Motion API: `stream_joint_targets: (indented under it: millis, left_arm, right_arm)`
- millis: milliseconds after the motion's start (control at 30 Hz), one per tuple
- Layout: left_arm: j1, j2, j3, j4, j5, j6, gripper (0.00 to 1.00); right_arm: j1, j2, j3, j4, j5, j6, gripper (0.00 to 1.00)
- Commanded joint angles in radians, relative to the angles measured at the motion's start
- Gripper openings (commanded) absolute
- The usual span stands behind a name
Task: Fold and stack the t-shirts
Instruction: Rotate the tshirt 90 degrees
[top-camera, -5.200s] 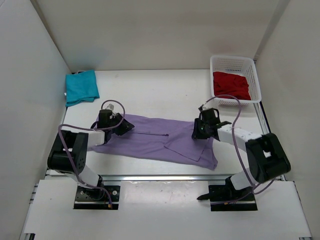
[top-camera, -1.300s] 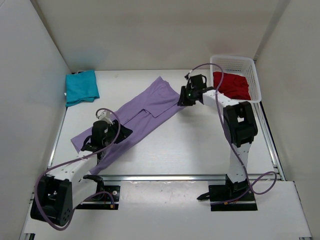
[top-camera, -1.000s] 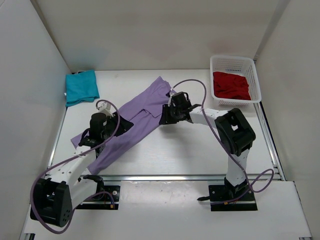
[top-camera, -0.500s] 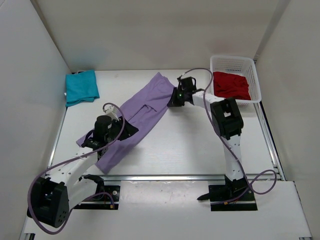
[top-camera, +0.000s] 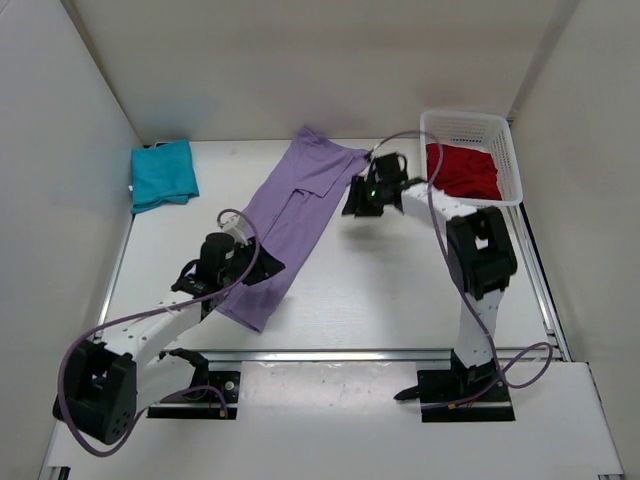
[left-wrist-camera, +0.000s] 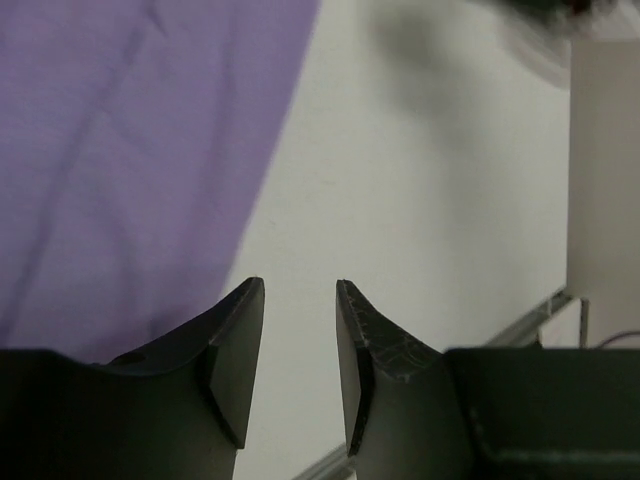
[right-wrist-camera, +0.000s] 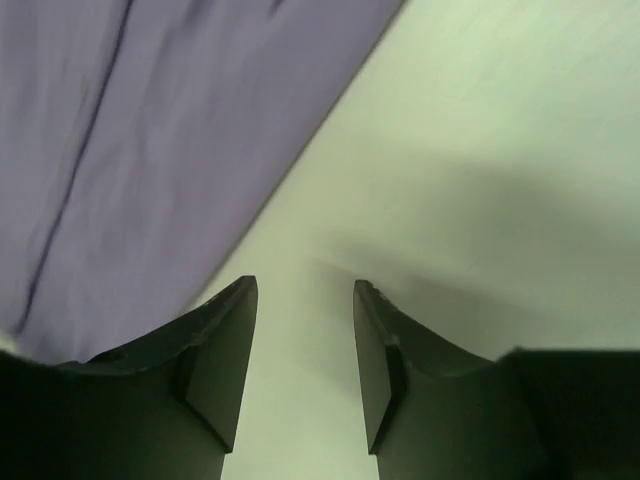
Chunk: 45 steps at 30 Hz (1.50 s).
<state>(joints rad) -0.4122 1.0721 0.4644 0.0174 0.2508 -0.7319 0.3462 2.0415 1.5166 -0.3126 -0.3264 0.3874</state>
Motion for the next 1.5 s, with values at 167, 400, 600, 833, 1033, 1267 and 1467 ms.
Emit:
stream_joint_targets:
  millis: [167,400,600,833,1033,1267,1467]
  left_arm:
    - [0.156,-0.138,0.008,-0.129,0.024,0.088,0.47]
    - [0.161,-0.208,-0.021,-0.160,0.031,0.078,0.46]
    - [0.109,-0.206,-0.023,-0.159,0.005,0.080,0.47]
    - [-0.072,-0.121,-0.001,-0.148,-0.076,0.083,0.49]
    - [-0.253,0.000,0.026,-0.168,-0.143,0.092,0.86]
    - [-0.107,-0.234,-0.063,-0.287,-0.145,0.137,0.99]
    - [0.053,-0.262,-0.084,-0.421,-0.148,0.187,0.78]
  right_arm:
    - [0.304,-0.209,-0.452,0.418,-0.048,0.204,0.48]
    - [0.395,-0.043,-0.377,0.472,-0.023,0.307,0.50]
    - [0.369,-0.010,-0.413,0.533,-0.043,0.358,0.03]
    - [0.032,-0.404,-0.818,0.546,-0.132,0.219,0.24]
    - [0.034,-0.767,-1.088,0.362,-0.042,0.160,0.61]
    - [0.221,-1.041,-1.245,0.313,0.016,0.283,0.38]
    - [0.427,-0.901,-1.181,0.415,0.037,0.364,0.48]
